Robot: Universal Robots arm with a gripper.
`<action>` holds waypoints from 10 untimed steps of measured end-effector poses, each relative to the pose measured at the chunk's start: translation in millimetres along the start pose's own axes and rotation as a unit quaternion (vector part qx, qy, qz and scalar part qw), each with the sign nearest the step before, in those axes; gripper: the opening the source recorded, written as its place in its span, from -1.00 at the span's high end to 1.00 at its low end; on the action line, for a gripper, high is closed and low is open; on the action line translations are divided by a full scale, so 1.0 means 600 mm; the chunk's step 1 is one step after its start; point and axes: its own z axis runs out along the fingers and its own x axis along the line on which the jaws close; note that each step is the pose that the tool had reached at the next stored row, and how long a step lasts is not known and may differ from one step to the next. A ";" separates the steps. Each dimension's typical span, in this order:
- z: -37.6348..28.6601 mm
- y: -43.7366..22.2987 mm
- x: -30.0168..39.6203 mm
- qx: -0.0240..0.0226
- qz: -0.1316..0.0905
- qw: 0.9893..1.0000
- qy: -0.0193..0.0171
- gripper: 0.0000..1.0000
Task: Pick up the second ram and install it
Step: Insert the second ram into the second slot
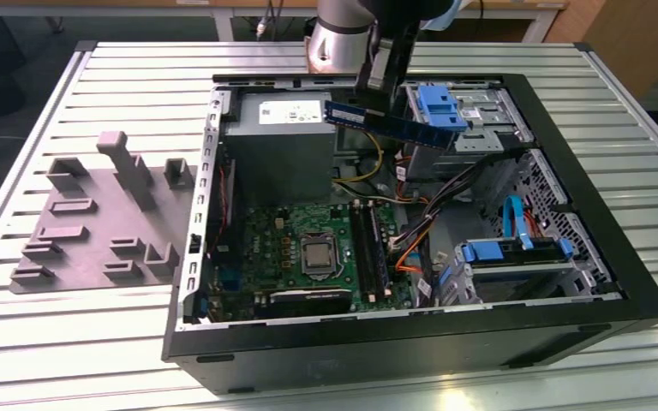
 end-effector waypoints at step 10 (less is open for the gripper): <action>0.005 0.000 0.000 0.001 0.036 0.999 -0.001 0.72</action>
